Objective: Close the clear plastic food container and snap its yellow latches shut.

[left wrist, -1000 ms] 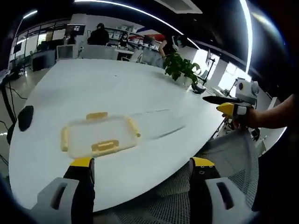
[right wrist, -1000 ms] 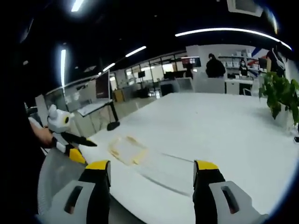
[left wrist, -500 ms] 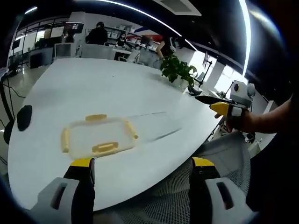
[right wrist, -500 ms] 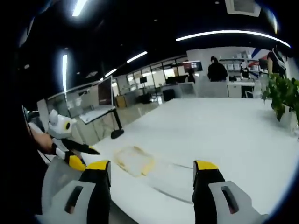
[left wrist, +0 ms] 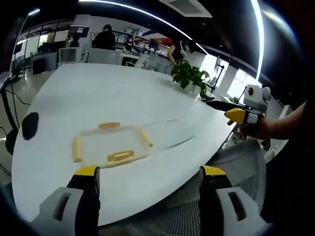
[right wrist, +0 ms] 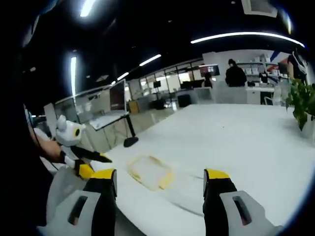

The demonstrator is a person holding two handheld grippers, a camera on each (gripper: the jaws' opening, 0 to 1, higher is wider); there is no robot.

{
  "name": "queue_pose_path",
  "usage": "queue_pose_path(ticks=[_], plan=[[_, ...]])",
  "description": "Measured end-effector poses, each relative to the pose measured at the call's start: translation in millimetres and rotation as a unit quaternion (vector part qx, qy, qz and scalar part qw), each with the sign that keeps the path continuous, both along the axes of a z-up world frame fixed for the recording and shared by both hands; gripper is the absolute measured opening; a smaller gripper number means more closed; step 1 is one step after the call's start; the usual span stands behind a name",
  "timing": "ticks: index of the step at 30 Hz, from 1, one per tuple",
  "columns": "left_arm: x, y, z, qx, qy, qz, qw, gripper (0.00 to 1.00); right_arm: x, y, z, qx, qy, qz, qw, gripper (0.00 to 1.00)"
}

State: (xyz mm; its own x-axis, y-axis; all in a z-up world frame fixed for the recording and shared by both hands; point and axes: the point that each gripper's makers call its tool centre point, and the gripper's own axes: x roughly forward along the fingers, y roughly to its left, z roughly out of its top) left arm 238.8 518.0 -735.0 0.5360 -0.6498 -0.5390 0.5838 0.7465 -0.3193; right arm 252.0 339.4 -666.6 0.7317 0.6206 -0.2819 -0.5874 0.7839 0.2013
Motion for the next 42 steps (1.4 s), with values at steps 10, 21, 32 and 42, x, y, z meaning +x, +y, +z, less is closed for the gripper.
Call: queue_pose_path(ticks=[10, 21, 32, 42], plan=[[5.6, 19, 1.7, -0.002, -0.005, 0.016, 0.9999, 0.84, -1, 27, -1.3, 0.006, -0.001, 0.026, 0.9996, 0.71], [-0.7, 30, -1.9, -0.01, 0.004, 0.022, 0.9997, 0.83, -2, 51, -3.9, 0.011, -0.001, 0.042, 0.9991, 0.7], [0.2, 40, -1.8, -0.009, 0.002, 0.022, 0.9997, 0.82, -6, 60, -7.0, 0.009, 0.003, 0.059, 0.9982, 0.7], [6.5, 48, -8.6, 0.043, -0.007, -0.03, 0.9986, 0.81, 0, 71, -9.2, -0.004, -0.001, 0.083, 0.9965, 0.7]])
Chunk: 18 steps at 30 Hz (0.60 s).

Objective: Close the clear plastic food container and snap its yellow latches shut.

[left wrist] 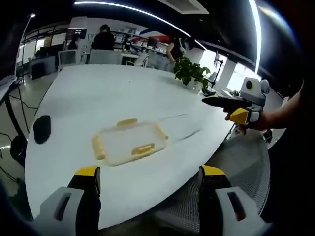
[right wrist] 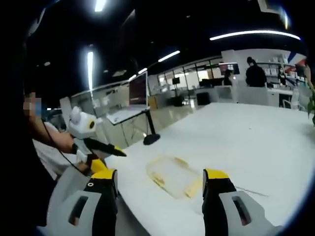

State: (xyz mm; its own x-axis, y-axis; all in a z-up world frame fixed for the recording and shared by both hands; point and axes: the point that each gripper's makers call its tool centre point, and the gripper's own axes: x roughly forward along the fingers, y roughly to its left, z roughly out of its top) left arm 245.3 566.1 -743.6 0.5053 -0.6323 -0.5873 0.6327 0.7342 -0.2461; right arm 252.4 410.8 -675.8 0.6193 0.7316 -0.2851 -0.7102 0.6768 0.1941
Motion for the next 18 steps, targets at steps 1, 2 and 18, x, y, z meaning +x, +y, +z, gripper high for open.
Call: queue_pose_path(ticks=[1, 2, 18], plan=[[1.3, 1, -1.0, 0.004, 0.0, -0.004, 1.0, 0.81, 0, 0, -0.9, -0.003, -0.002, 0.003, 1.0, 0.7], [2.6, 2, -1.2, 0.005, 0.001, -0.005, 1.0, 0.81, 1, 1, -1.3, -0.005, -0.003, 0.005, 1.0, 0.7], [12.7, 7, -3.3, 0.017, 0.006, -0.03, 0.9994, 0.8, 8, 9, -3.0, -0.015, -0.001, 0.019, 0.9997, 0.68]])
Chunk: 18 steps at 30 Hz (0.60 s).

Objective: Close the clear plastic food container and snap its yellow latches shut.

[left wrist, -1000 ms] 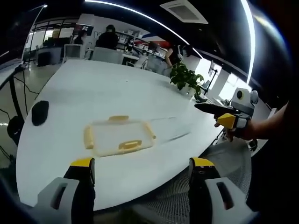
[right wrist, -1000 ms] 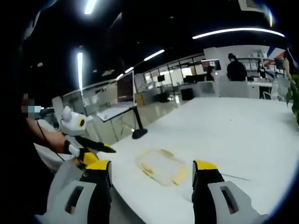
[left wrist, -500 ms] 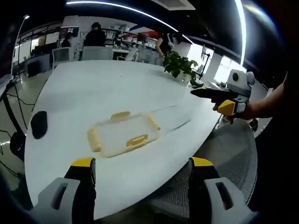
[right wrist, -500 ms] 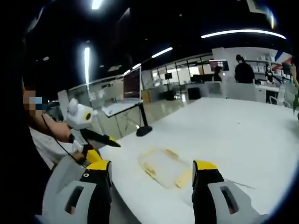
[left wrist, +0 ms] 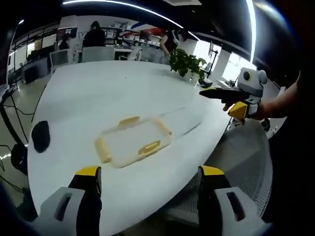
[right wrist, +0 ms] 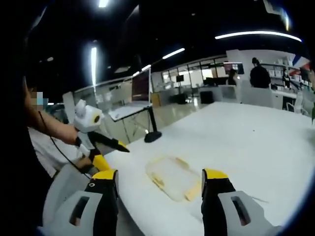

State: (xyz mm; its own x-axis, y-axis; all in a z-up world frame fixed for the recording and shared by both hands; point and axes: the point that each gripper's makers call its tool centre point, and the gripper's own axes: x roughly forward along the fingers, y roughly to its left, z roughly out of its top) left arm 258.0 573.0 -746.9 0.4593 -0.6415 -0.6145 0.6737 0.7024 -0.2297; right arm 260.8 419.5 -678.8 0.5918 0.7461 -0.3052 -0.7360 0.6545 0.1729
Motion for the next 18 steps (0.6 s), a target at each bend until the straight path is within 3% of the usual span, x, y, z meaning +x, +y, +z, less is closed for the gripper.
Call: queue_pose_path(ticks=[18], plan=[[13.0, 3, -1.6, 0.015, 0.0, -0.034, 0.9993, 0.77, 10, 4, -7.8, -0.018, 0.001, 0.02, 0.9996, 0.69]])
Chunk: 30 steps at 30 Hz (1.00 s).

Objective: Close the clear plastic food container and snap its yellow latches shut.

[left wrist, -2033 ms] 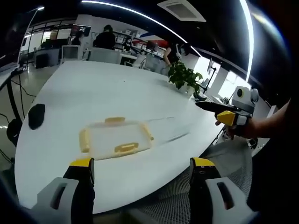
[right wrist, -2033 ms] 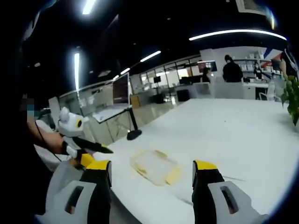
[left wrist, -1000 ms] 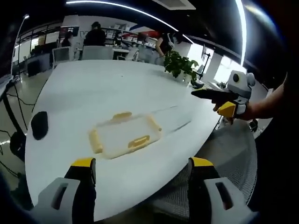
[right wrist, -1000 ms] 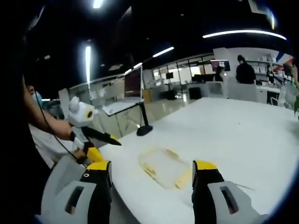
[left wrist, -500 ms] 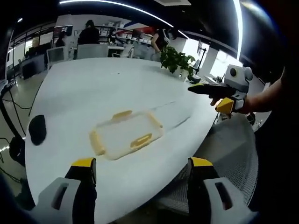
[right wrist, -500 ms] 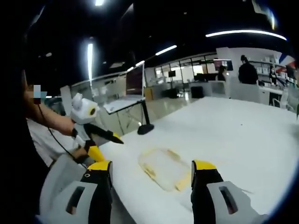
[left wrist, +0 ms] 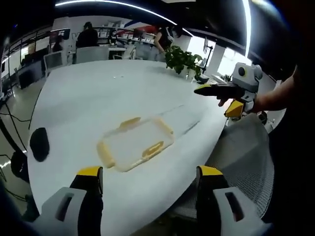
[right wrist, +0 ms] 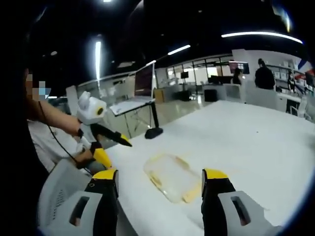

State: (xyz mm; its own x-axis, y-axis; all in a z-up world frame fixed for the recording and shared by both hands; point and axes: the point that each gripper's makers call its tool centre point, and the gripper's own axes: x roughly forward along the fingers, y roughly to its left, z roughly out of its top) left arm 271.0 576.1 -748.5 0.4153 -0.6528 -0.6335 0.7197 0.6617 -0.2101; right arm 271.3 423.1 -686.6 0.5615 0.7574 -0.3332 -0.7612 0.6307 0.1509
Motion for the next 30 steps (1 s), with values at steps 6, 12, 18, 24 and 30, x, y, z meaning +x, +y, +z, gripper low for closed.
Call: queue_pose_path(ticks=[6, 12, 18, 24, 30], plan=[[4.2, 2, -3.8, 0.004, 0.006, -0.008, 0.9999, 0.77, 4, 1, -2.2, -0.005, 0.0, 0.003, 1.0, 0.69], [8.5, 2, -4.2, 0.008, -0.003, -0.022, 0.9997, 0.75, 8, 3, -6.1, -0.018, -0.002, 0.013, 0.9997, 0.68], [17.0, 5, -3.5, 0.009, -0.001, -0.017, 0.9998, 0.76, 15, 3, -11.8, -0.049, -0.011, 0.019, 0.9985, 0.65], [21.4, 7, -3.8, 0.009, -0.004, -0.018, 0.9998, 0.75, 12, -4, -38.3, -0.142, -0.01, 0.047, 0.9887, 0.59], [25.4, 9, -4.5, 0.009, -0.006, -0.02, 0.9997, 0.73, 14, -3, -39.4, -0.151, -0.016, 0.052, 0.9871, 0.59]])
